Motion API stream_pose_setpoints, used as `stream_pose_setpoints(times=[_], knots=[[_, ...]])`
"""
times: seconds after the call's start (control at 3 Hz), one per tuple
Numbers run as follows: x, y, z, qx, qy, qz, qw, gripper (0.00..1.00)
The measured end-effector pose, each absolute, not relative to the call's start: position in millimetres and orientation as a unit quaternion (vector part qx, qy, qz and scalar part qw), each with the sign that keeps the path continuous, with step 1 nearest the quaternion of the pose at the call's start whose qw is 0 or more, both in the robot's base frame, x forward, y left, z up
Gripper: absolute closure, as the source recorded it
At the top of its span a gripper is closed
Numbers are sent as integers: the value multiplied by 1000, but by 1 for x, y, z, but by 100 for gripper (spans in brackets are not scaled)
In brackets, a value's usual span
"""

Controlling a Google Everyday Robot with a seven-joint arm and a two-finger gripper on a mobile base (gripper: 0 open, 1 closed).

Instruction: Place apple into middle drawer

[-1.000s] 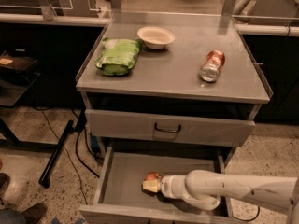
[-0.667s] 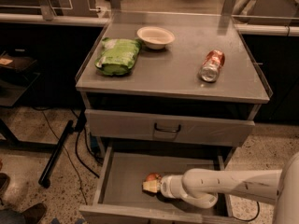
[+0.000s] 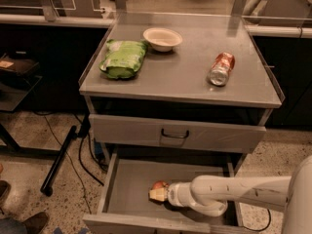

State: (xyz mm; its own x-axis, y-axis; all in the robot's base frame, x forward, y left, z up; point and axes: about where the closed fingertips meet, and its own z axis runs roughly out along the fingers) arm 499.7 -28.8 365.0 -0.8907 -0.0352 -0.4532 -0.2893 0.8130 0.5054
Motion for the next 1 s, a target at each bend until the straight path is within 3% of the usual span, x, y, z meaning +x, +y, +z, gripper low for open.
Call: stream_pose_setpoints(times=[0.33, 0.67, 1.0], knots=[[500, -29, 365, -87, 927, 293, 216, 85], [500, -29, 365, -87, 927, 293, 216, 54], [500, -29, 365, -87, 927, 293, 216, 31]])
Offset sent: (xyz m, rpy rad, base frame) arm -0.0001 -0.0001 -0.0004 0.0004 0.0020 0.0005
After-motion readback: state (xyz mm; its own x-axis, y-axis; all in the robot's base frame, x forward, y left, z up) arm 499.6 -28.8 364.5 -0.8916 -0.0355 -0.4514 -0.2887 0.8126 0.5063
